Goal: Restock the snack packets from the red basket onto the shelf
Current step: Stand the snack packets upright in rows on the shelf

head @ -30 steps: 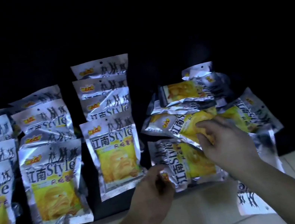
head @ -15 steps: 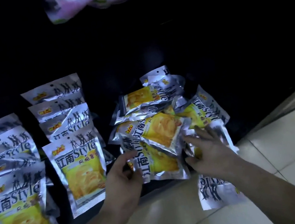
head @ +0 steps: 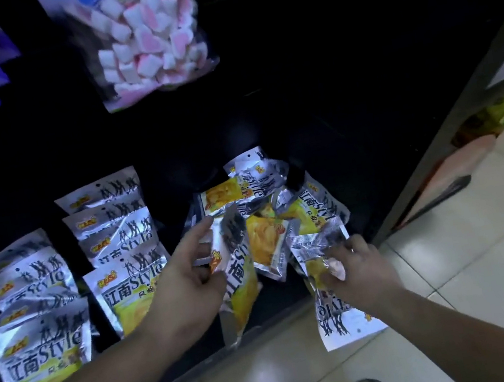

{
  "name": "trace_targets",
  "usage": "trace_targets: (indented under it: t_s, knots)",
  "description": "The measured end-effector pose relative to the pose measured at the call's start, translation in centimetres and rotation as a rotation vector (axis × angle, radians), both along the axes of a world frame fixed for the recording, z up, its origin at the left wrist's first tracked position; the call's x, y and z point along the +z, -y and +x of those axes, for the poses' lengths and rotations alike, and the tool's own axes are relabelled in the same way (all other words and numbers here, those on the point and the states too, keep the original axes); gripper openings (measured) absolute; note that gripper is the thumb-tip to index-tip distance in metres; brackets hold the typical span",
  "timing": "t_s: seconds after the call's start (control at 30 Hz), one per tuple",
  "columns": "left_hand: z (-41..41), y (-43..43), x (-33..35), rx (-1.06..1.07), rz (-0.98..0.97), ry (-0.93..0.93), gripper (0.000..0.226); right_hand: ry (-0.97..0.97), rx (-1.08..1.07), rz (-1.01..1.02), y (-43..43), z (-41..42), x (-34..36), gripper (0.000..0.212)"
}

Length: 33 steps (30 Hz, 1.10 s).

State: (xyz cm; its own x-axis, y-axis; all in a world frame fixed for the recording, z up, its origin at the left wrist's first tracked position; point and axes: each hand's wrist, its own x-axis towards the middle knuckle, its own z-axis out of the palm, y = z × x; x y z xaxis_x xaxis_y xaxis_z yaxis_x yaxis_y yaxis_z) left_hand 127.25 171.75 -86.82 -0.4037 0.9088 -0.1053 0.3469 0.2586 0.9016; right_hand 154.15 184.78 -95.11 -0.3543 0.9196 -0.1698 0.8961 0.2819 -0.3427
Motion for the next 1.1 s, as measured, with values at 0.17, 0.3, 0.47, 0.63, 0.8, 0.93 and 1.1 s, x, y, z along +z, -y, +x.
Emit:
trace_targets:
  t_s: [0.17, 0.3, 0.47, 0.63, 0.8, 0.93, 1.1]
  knots:
    - [0.2, -2.1, -0.4, 0.056, -0.101, -0.001, 0.069, -0.029, 0.090, -0.153, -0.2, -0.2, -1.1, 0.071]
    - [-1.5, -4.4, -0.1, 0.052, -0.206, 0.055, 0.062, 0.013, 0.018, -0.260, -1.3, -2.1, -2.3, 0.085]
    - [-2.6, -7.5, -0.3, 0.029, -0.224, 0.123, 0.048, -0.080, -0.031, -0.038, -2.2, -3.2, -2.8, 0.049]
    - [-2.1, -7.2, -2.0, 0.232, -0.097, 0.194, 0.040, -0.236, -0.070, 0.009, -2.3, -2.2, -2.2, 0.041]
    - [-4.3, -6.6, -2.2, 0.245, -0.071, 0.185, 0.028, -0.357, -0.135, 0.143, -3.5, -4.4, 0.5, 0.038]
    - [-5.8, -6.0, -2.7, 0.244, -0.055, 0.185, 0.032, -0.401, -0.138, 0.191, -6.5, -7.6, 3.3, 0.040]
    - [-7.5, -6.3, -2.1, 0.248, -0.010, 0.205, 0.032, -0.354, -0.191, 0.241, -8.5, -11.0, 4.1, 0.052]
